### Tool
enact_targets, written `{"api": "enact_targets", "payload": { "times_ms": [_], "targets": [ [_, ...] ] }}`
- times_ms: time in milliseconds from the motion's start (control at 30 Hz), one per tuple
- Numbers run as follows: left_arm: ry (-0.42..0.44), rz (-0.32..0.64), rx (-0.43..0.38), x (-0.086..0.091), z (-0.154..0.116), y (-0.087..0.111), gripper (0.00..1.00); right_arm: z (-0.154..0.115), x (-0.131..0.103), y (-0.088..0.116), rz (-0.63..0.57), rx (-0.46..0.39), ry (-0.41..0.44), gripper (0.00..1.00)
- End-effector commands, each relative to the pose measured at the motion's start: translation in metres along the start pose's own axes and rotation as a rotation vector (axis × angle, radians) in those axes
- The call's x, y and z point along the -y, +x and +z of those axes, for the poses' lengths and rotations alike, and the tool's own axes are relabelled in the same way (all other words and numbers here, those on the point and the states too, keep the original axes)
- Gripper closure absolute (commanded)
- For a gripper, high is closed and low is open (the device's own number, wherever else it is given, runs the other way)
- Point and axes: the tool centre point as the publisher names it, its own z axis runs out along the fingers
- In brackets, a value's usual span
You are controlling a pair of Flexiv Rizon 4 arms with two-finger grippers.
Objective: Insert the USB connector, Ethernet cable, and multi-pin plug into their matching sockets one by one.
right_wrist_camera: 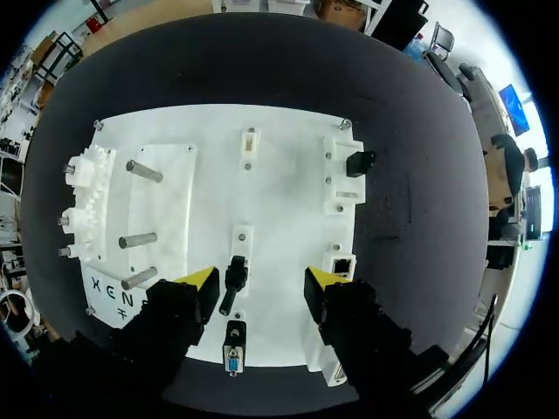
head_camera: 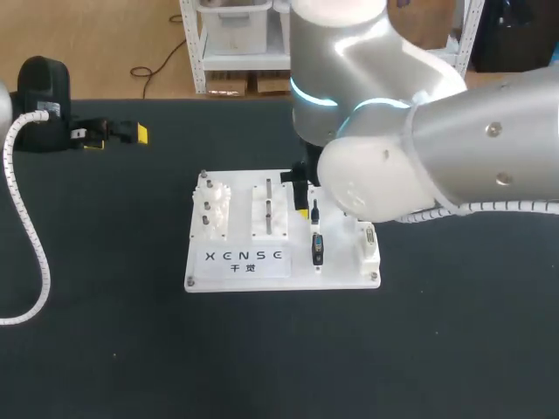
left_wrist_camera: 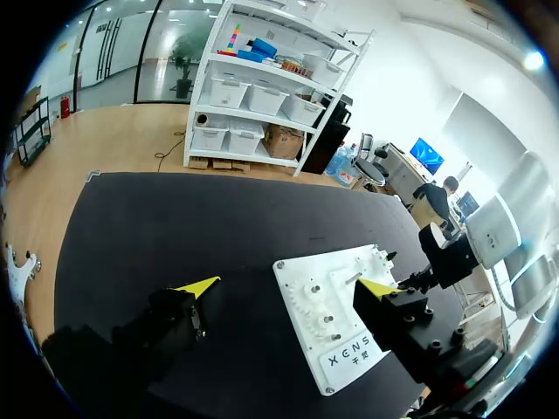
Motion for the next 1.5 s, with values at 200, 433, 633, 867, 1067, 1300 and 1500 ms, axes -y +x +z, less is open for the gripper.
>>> {"api": "enact_targets", "payload": {
  "times_ms": [200,433,633,867,1067,1300,1500],
  "targets": [
    [0.0,0.0,0.0,0.0,0.0,0.0,0.0,0.009,-0.018,0.001,0.015,-0.01,0.012,0.56],
    [0.0,0.0,0.0,0.0,0.0,0.0,0.0,0.014,-0.02,0.002,0.041,-0.01,0.013,0.67],
    [0.0,0.0,0.0,0.0,0.0,0.0,0.0,0.017,-0.017,0.002,0.057,-0.008,0.011,0.71],
    [0.0,0.0,0.0,0.0,0.0,0.0,0.0,0.018,-0.016,-0.002,0.069,0.0,0.01,0.72],
    [0.0,0.0,0.0,0.0,0.0,0.0,0.0,0.015,-0.017,-0.006,0.073,0.012,0.002,0.73],
    [0.0,0.0,0.0,0.0,0.0,0.0,0.0,0.011,-0.018,-0.009,0.078,0.02,-0.01,0.77],
    [0.0,0.0,0.0,0.0,0.0,0.0,0.0,0.01,-0.017,-0.008,0.073,0.022,-0.014,0.87]
  ]
}}
